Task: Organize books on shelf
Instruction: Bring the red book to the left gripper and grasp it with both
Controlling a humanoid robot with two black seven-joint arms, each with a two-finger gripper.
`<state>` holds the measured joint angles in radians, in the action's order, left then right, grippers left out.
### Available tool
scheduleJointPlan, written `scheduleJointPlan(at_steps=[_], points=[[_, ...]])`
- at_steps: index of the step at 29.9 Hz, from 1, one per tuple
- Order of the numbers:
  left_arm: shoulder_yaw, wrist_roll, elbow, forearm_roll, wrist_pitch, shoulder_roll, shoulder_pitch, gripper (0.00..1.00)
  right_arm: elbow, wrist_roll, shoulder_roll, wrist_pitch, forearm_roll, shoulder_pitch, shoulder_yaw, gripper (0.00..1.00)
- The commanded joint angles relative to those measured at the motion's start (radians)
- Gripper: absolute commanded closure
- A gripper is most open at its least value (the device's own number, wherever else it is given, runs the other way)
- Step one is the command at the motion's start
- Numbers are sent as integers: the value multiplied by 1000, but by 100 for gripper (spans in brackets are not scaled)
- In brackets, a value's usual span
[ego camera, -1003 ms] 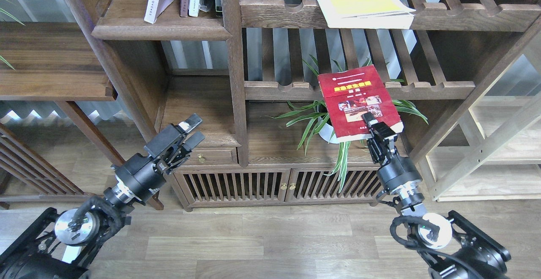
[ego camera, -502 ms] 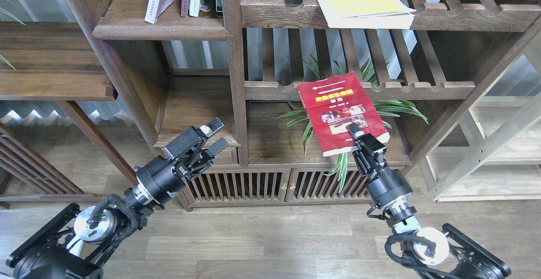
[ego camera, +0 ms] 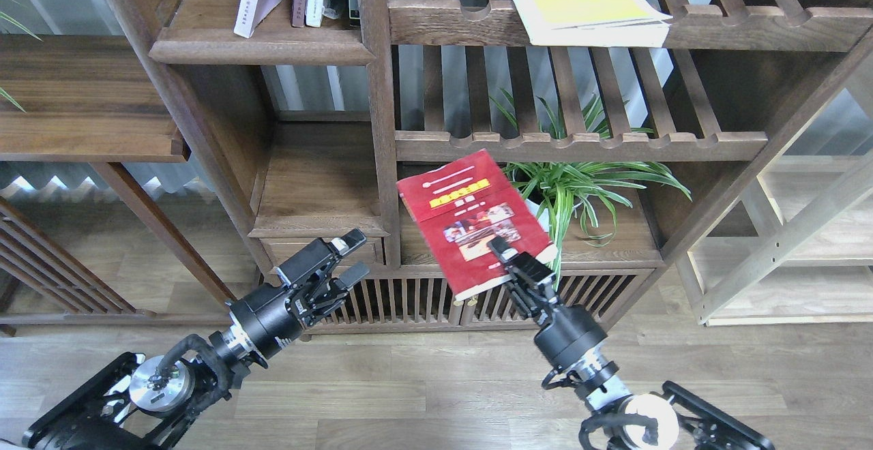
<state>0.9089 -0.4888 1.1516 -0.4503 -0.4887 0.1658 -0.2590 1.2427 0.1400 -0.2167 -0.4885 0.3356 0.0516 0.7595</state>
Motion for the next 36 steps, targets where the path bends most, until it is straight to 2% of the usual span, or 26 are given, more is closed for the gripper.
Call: scheduleJointPlan(at_steps=[1,18,24,28,30,36], points=[[-2,0,-7,-10,0,-8,6,1,0,-17,31,0,-9,-1,-25,96],[-59,0,-18,-8,0,-22,23,2,0,-25,60,0,-41,-2,-95,96],[-58,0,-18,1,0,-9,21,10,0,-25,60,0,-43,-7,-95,96],[-53,0,-18,-1,0,-5,20,26,0,-27,57,0,-44,-9,-95,96],[-50,0,-18,-2,0,-5,21,39,0,-27,57,0,-44,-15,-97,96],[-50,0,-18,-2,0,-6,17,42,0,-27,56,0,-46,-24,-95,96]])
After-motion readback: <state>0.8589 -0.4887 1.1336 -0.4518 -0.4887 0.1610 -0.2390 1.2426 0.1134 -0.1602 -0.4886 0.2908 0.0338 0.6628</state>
